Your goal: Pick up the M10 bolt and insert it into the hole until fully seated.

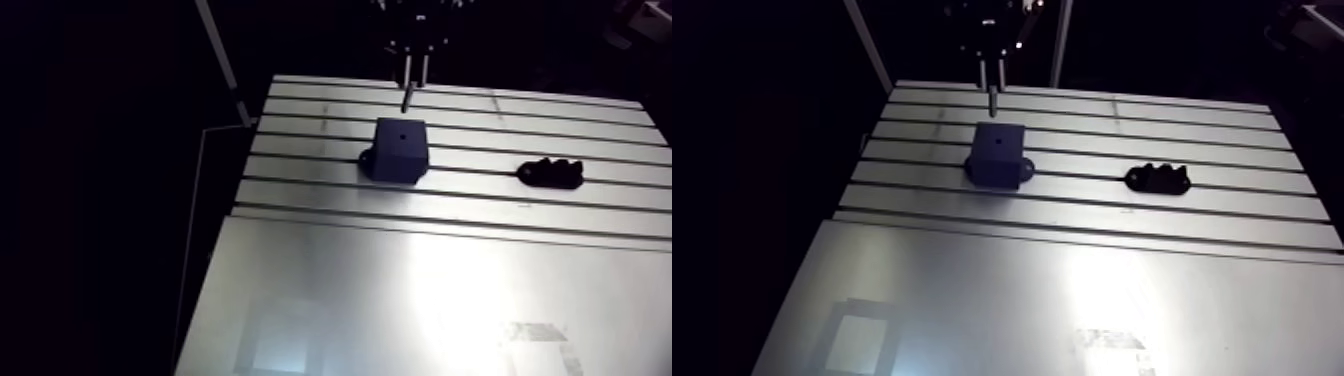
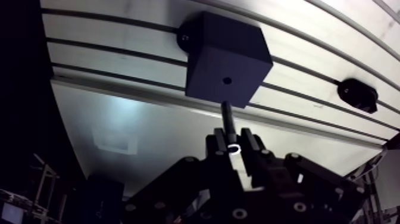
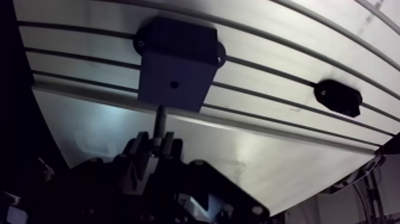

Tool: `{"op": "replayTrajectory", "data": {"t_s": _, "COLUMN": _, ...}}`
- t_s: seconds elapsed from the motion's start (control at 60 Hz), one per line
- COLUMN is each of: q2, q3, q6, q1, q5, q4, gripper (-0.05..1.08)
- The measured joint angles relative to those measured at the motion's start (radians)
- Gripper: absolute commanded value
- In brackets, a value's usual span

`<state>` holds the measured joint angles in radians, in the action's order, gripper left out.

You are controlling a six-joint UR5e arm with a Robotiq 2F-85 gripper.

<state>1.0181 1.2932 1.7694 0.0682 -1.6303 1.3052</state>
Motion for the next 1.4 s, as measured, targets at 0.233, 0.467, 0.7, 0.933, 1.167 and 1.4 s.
{"op": "replayTrajectory", "data": {"t_s": 0.233, "q2": -0.004, "q3": 0.003, "q6": -0.01, "q1": 0.004, "q5": -0.001, "q4": 0.023, "gripper": 1.08}}
{"op": "replayTrajectory", "data": {"t_s": 0.467, "q2": -0.003, "q3": 0.007, "q6": -0.016, "q1": 0.006, "q5": -0.001, "q4": 0.04, "gripper": 1.08}}
{"op": "replayTrajectory", "data": {"t_s": 0.7, "q2": 0.003, "q3": 0.019, "q6": -0.025, "q1": 0.008, "q5": -0.008, "q4": 0.063, "gripper": 1.08}}
{"op": "replayTrajectory", "data": {"t_s": 0.933, "q2": 0.006, "q3": 0.033, "q6": -0.026, "q1": 0.009, "q5": -0.014, "q4": 0.07, "gripper": 1.08}}
{"op": "replayTrajectory", "data": {"t_s": 1.167, "q2": 0.008, "q3": 0.043, "q6": -0.021, "q1": 0.007, "q5": -0.019, "q4": 0.071, "gripper": 1.08}}
{"op": "replayTrajectory", "data": {"t_s": 1.4, "q2": 0.009, "q3": 0.047, "q6": -0.017, "q1": 0.007, "q5": -0.024, "q4": 0.071, "gripper": 1.08}}
